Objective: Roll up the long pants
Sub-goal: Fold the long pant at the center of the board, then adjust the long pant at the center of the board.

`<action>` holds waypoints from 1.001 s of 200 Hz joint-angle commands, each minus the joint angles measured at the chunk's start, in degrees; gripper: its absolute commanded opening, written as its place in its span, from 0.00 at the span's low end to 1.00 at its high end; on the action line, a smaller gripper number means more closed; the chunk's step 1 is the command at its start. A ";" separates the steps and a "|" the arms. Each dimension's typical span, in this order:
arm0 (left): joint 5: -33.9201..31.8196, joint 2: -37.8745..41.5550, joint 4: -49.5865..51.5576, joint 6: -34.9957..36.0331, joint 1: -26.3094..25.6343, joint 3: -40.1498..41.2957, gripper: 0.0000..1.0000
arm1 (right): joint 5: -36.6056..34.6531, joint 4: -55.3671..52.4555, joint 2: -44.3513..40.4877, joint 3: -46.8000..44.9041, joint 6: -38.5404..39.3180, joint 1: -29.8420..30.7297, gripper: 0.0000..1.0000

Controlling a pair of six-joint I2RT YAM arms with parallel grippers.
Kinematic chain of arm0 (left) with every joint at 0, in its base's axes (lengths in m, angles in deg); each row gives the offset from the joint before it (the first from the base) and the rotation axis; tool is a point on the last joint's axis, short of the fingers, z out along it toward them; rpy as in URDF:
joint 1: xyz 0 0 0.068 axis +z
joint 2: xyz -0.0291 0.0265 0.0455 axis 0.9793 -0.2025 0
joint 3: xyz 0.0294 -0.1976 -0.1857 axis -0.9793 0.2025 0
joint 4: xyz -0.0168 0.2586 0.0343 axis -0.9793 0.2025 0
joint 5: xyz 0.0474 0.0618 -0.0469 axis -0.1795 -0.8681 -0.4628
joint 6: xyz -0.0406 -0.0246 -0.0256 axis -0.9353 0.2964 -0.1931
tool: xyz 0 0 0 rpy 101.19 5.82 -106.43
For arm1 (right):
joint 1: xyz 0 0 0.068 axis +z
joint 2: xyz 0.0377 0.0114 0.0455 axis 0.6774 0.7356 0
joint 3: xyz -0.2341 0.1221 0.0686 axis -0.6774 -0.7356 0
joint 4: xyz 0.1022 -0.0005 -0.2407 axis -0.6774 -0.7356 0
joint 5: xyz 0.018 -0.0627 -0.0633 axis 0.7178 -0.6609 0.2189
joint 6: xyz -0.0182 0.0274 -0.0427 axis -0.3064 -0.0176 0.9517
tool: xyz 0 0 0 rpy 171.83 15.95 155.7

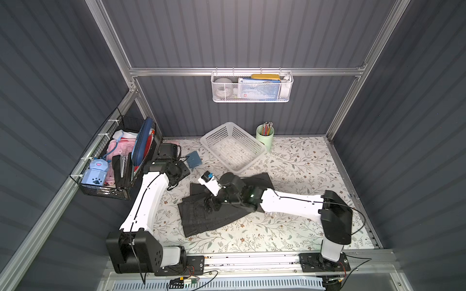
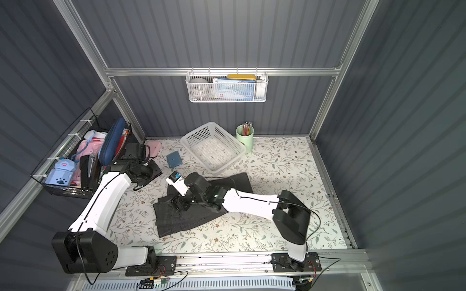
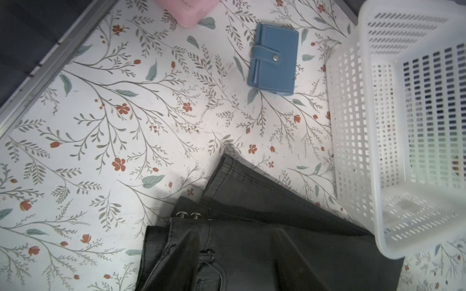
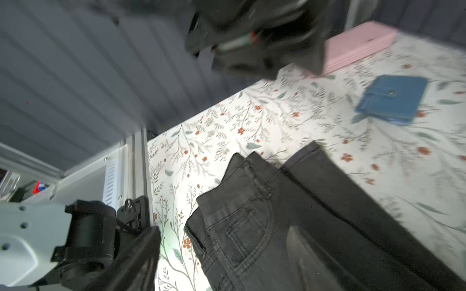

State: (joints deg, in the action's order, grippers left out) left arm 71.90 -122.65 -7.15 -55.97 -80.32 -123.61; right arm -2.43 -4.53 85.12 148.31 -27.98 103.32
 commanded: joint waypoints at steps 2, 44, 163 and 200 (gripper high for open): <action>6.79 -0.17 1.02 2.81 -2.70 0.45 0.42 | -4.26 -3.55 -5.61 -5.29 -7.18 -9.40 0.71; 7.34 -1.48 5.98 6.24 -7.92 5.87 0.48 | -2.06 -10.07 -6.49 -12.33 -8.03 -24.26 0.65; -6.88 -2.01 5.31 -7.11 0.39 15.49 0.75 | 1.07 -20.19 2.02 -8.56 -9.08 -28.16 0.78; -2.92 -3.26 -1.04 -8.34 1.38 20.65 0.75 | 2.17 -20.76 3.07 -7.04 -8.68 -29.11 0.78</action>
State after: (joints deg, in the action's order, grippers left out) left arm 66.78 -124.33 -4.50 -62.35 -79.38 -105.92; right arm -1.78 -24.45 86.98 140.47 -36.68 74.87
